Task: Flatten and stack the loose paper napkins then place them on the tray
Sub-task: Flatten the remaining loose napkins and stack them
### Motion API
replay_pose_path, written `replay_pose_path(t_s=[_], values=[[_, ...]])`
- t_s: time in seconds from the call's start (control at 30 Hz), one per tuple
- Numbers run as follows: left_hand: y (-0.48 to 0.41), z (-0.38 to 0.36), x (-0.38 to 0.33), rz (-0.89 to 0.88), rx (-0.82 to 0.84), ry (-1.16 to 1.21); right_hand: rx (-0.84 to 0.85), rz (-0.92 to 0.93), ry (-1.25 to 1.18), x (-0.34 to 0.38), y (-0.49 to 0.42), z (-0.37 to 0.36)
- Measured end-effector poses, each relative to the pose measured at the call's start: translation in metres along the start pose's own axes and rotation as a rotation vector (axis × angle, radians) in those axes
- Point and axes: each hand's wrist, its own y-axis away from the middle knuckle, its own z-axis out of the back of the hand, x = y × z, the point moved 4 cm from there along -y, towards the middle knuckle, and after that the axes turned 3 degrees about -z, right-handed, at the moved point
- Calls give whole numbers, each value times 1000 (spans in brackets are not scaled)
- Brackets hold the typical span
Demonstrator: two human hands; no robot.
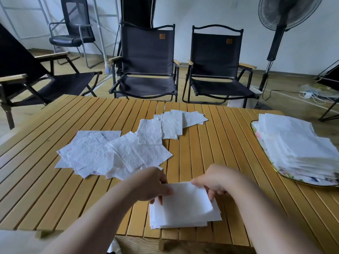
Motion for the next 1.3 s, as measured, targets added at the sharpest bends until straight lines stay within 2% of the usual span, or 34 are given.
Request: replay_pose_path(t_s=[0.07, 0.17, 0.3, 0.5, 0.63, 0.8, 0.87, 0.93, 1.0, 1.13, 1.2, 1.3], values=[[-1, 0, -3, -31, -21, -74, -185, -7, -7, 13, -10, 2], [0, 1, -5, -53, -31, -121, -478, 100, -135, 39, -25, 3], [-1, 2, -6, -39, -48, -132, -543, 199, -286, 74, -44, -17], [6, 8, 7, 36, -83, -128, -633, 132, -304, 96, -65, -27], [14, 27, 33, 129, -245, -26, -564, 266, -423, 100, -62, -25], [14, 54, 53, 121, -534, 239, -475, 565, -570, 82, -38, -2], [13, 57, 51, 108, -587, 373, -388, 672, -589, 70, -28, 5], [12, 53, 42, 66, -531, 587, -279, 735, -626, 56, -19, 7], [13, 49, 29, -3, -441, 703, -189, 765, -675, 41, -9, 11], [16, 40, 6, -149, -255, 648, -35, 683, -784, 8, 1, 18], [15, 32, 0, -151, -140, 634, 43, 597, -787, -7, 2, 19], [9, 19, -1, -91, -74, 482, 86, 461, -544, -19, -1, 11]])
